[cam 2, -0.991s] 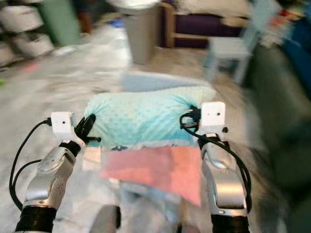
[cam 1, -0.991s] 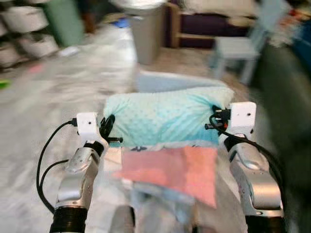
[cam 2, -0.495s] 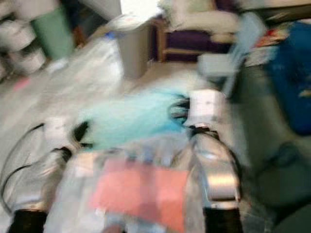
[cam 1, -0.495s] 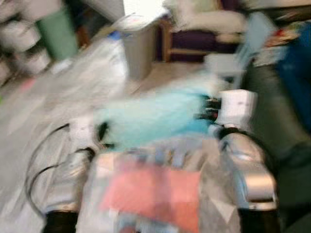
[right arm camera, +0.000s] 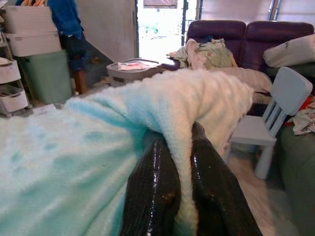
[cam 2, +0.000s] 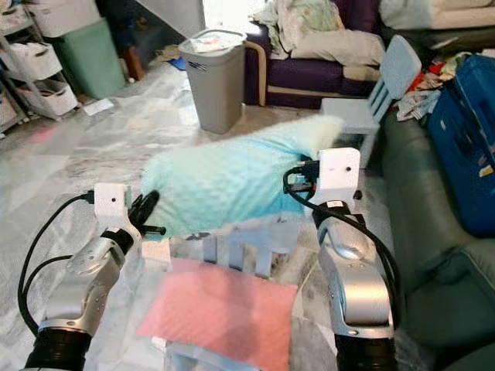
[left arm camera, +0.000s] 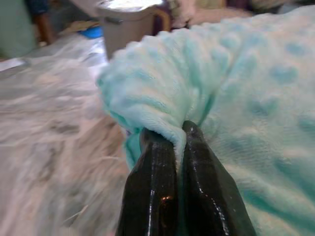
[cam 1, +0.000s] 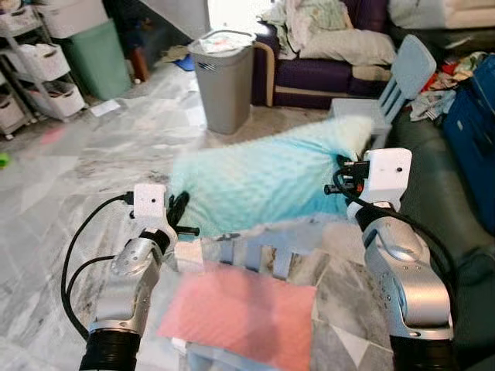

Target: Move the pillow to the sofa

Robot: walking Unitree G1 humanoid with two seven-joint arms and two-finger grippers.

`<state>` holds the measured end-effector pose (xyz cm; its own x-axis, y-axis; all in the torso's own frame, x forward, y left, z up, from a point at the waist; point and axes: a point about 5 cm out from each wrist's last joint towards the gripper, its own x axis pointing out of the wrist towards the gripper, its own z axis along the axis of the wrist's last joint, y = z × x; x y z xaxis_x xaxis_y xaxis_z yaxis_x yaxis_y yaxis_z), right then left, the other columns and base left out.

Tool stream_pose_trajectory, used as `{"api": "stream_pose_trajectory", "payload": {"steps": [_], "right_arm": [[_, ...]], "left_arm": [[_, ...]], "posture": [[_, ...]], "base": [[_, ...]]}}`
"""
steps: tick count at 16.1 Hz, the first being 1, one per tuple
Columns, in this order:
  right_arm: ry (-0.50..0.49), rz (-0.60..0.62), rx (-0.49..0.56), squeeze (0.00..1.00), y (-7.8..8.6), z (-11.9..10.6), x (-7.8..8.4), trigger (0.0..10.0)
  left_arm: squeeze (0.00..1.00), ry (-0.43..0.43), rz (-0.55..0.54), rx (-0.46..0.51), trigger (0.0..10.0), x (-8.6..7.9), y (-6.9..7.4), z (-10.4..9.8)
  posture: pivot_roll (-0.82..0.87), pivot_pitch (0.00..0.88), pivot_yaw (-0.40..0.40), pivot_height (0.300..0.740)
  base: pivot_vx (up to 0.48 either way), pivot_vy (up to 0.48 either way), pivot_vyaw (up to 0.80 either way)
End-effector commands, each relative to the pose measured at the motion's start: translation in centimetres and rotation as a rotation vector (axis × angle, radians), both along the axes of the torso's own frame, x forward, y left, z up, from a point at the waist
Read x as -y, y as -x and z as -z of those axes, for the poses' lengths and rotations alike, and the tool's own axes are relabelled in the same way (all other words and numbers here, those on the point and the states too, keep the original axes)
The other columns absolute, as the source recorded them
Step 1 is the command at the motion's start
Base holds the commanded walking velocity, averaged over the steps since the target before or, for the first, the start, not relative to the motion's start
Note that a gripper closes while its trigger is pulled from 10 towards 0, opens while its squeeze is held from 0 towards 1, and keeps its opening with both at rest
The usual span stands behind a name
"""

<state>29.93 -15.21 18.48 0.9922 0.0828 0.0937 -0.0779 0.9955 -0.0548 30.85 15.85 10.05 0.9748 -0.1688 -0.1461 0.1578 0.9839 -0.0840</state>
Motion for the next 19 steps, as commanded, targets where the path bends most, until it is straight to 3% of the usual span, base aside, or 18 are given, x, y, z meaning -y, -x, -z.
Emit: {"api": "stream_pose_trajectory", "payload": {"steps": [1, 6, 19], "right_arm": [[-0.005, 0.010, 0.024, 0.00, -0.1, -0.8, 0.2, 10.0], [0.001, 0.016, 0.012, 0.00, -0.1, -0.7, 0.4, 10.0], [-0.016, -0.002, -0.015, 0.00, 0.2, -0.4, 0.4, 10.0]], "left_arm": [[0.00, -0.016, -0.001, -0.007, 10.0, 0.5, -0.3, -0.3], [0.00, 0.149, 0.020, 0.020, 10.0, 0.4, -0.6, -1.6], [0.00, 0.181, 0.029, 0.000, 10.0, 0.7, 0.0, -1.5]], "posture": [[-0.08, 0.000, 0.054, 0.740], [-0.09, 0.000, 0.052, 0.740], [-0.09, 0.000, 0.042, 0.740]], "base": [[0.000, 0.000, 0.00], [0.000, 0.000, 0.00], [0.000, 0.020, 0.00]]}}
